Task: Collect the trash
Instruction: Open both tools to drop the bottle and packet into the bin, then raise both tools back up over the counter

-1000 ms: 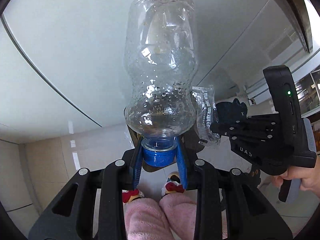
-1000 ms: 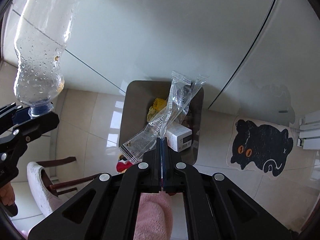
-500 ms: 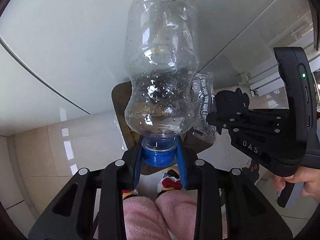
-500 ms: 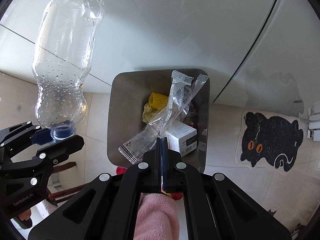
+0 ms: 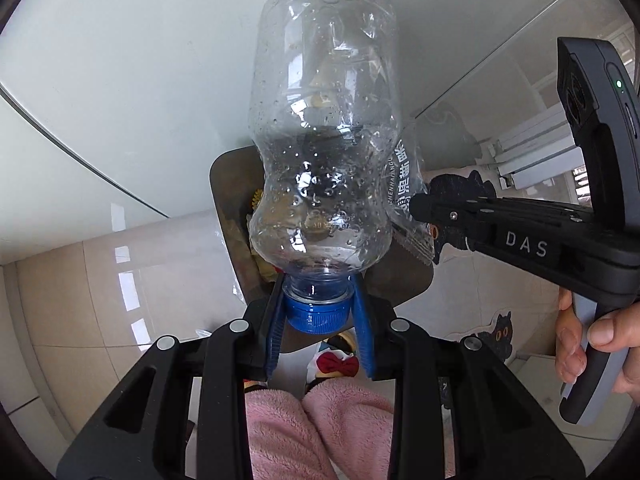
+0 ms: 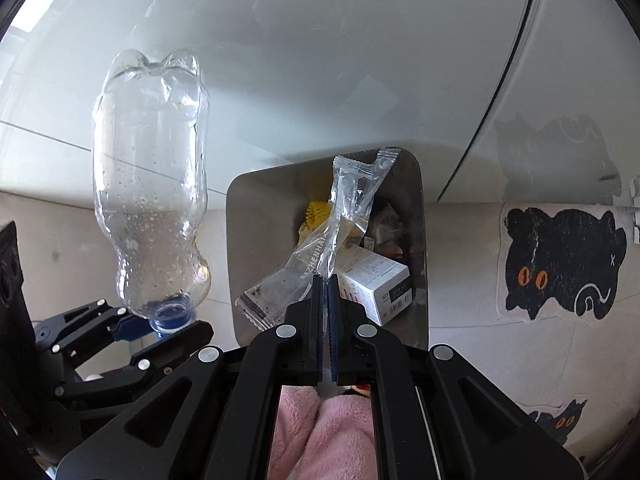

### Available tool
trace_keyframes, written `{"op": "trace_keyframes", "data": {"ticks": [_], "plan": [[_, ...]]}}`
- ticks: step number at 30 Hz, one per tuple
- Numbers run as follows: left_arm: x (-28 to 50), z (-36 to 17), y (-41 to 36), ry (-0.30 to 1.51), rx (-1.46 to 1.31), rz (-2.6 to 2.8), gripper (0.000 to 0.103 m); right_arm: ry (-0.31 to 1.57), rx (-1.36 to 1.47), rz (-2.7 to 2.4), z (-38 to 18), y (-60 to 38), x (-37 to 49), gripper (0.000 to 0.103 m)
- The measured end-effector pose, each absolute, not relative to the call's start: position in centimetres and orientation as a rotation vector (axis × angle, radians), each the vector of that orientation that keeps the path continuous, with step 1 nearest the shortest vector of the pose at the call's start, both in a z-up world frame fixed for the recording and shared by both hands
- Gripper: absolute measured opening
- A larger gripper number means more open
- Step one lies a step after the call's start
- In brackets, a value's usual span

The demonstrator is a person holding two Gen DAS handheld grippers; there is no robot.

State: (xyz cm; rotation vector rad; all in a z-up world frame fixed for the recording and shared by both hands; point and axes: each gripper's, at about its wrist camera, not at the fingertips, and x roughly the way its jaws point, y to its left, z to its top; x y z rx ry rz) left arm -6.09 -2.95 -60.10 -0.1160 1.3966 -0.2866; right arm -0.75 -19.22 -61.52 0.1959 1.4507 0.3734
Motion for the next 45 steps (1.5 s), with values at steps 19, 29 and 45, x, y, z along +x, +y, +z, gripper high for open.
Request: {"op": "trace_keyframes", "data": {"ticks": [19,29,45], "plan": [[-5.5,-48.9,-1.5,1.275,-0.075,-0.222,0.077,1.352,0.268,0.293,-49.9,-21.6,-0.3,0.082],[-5.5,-33.0,-1.0,1.074,-0.033,-0.193,0.095,1.120,0.336,0.338,-33.1,-24.4,-2.1,0.088],[2.3,-17.5,0.3,0.790,-0.022,-0.152,0.095,0.779,0.348,0.320,-17.6,-25.3,7.2,0.094]]}}
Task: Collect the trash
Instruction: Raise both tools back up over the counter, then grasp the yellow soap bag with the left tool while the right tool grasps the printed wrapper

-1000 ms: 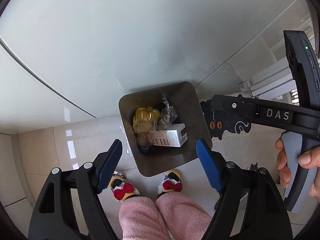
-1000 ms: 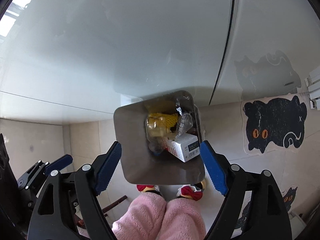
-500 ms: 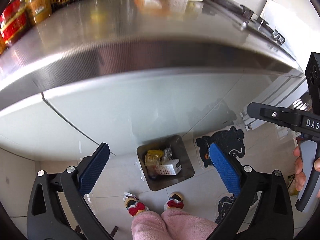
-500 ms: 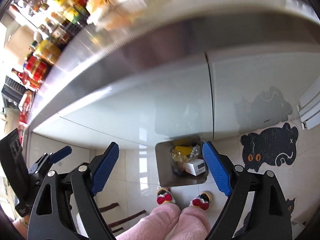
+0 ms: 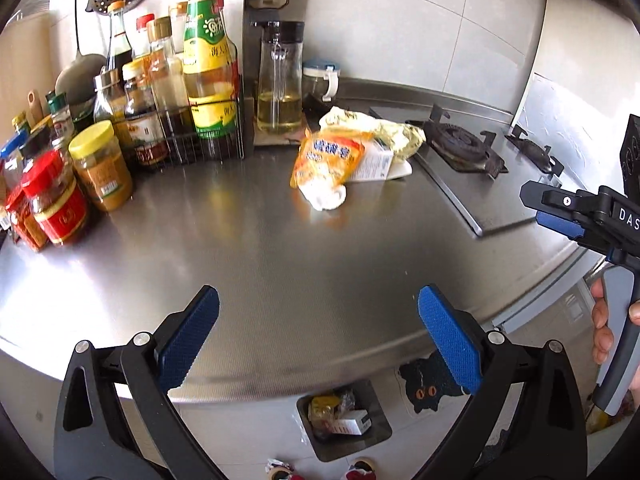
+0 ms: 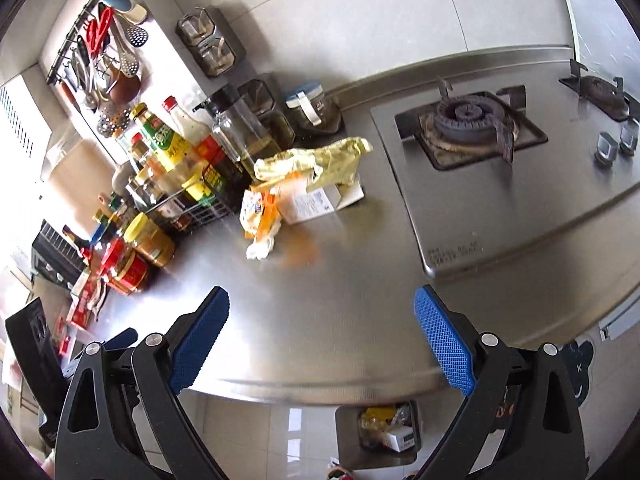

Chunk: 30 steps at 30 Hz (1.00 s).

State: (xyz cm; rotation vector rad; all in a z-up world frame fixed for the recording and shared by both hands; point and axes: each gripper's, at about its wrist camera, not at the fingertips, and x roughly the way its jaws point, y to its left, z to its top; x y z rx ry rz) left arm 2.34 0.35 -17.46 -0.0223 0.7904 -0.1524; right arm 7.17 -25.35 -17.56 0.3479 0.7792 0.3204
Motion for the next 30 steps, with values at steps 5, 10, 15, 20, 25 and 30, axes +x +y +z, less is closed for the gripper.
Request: {"op": "trace_keyframes", "data": {"ticks": [5,10,15,20,25,30], "plan": [[7.1,-16.8,0.8,0.771,-0.030,-0.157,0.095,0.785,0.327,0.303,-16.0,-24.4,12.6,0.094],[11.5,-17.5,0.8,0.770,-0.058,-0.171,0.095,0.841,0.278,0.281,-16.7,-23.0,18.4,0.094],[15.3,-18.7,0.3,0.779,-0.077,-0.170,0.095,0.883,0.266,0.252,-18.9,-22.4,22.8,0.094],[17.8,-19.8,-1.3,0.797,-0.044,-0.193,0.095,0.888,0.264,0.259,-19.6,-21.5,25.1,0.094],[19.6,-20.9,-2.1,0.822,-0.038,-0.202,0.095,0.916,0.249,0.265,-20.6,-20.5,26.7,0.094],[20.7,-21.9,-2.5,0.848,-0.058,-0.249,0.072,0.945,0.253,0.310,-21.8,-19.8,27.3,0.085]]}}
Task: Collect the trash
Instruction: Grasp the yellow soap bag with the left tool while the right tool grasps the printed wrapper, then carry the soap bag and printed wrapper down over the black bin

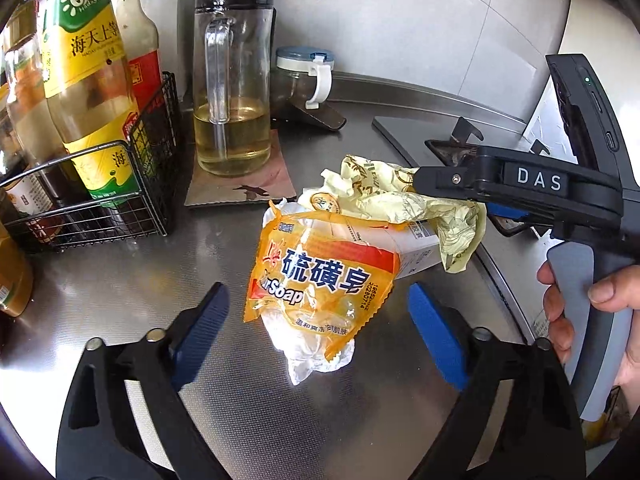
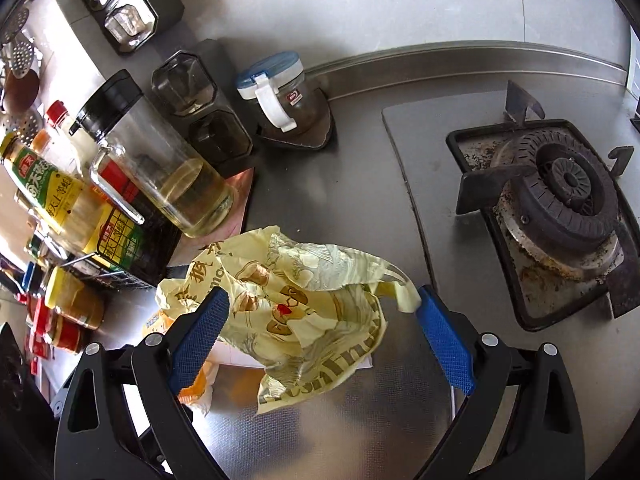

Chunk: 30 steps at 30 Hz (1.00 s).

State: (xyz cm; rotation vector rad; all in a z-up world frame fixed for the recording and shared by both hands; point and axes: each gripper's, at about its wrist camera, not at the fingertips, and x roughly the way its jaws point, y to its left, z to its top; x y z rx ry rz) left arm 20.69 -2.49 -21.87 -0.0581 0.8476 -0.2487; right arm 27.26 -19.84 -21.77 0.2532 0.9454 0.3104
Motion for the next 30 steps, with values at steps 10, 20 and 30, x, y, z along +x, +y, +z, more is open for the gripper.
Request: {"op": "trace_keyframes", "data": {"ticks": [10,20,30], "plan": [[19.6,-21.5,-1.6,0.840,-0.059,-0.323,0.022,0.854,0.128,0.323,-19.6,-19.5,24.0,0.017],[14.6,-16.9,0.0,0.739,-0.026,-0.320,0.009,0.735,0.170,0.328,-15.0,-21.5,19.4,0.015],[7.4,-12.4,0.8,0.694,-0.011,-0.324,0.009,0.649,0.176,0.345,-10.9,-22.8,10.8,0.016]]}}
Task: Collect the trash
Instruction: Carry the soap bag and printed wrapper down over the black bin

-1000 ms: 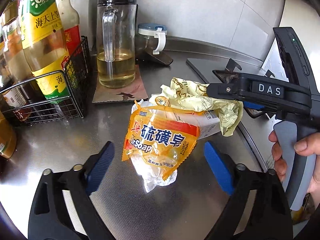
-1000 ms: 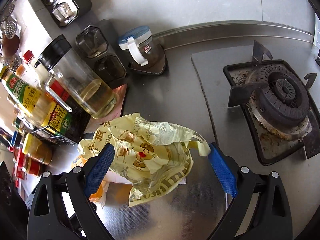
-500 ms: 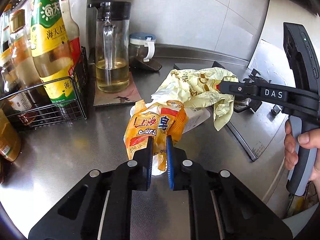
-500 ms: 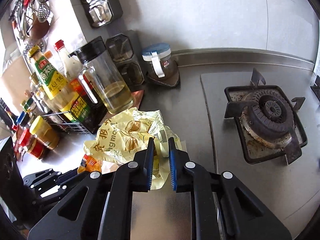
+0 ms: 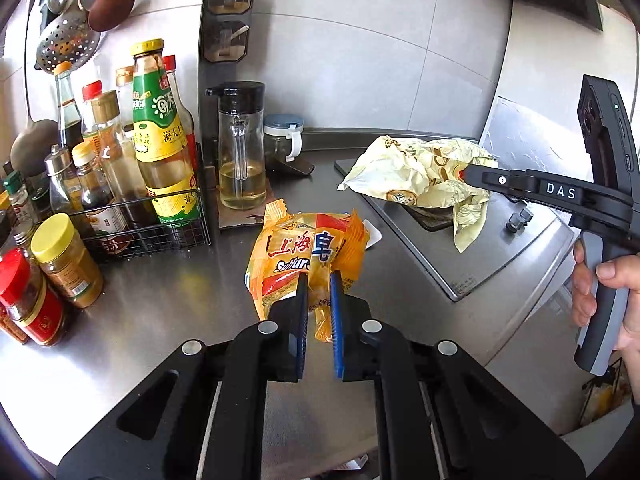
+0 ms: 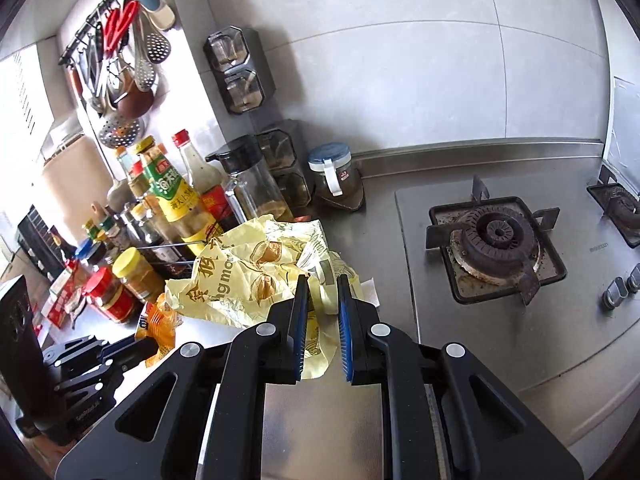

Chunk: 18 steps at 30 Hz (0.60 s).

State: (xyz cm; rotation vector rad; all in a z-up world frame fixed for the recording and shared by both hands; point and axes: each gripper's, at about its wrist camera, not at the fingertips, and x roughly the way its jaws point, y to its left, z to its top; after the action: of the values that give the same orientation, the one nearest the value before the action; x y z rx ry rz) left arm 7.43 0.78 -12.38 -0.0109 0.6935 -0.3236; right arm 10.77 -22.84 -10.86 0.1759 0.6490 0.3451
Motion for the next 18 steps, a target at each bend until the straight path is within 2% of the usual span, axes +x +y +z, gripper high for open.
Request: {"op": "trace_keyframes", "data": {"ticks": [10,18], "plan": [[-0.2,-11.3,-0.1,0.729,-0.005,-0.349,0.010,0.682,0.184,0.371,-11.3,-23.5,0.3,0.016],[-5.3,-15.4,-0.3,0.842,-0.032,-0.362,0.010,0.791,0.182,0.367,-15.7,-24.4,-6.6,0.016]]}}
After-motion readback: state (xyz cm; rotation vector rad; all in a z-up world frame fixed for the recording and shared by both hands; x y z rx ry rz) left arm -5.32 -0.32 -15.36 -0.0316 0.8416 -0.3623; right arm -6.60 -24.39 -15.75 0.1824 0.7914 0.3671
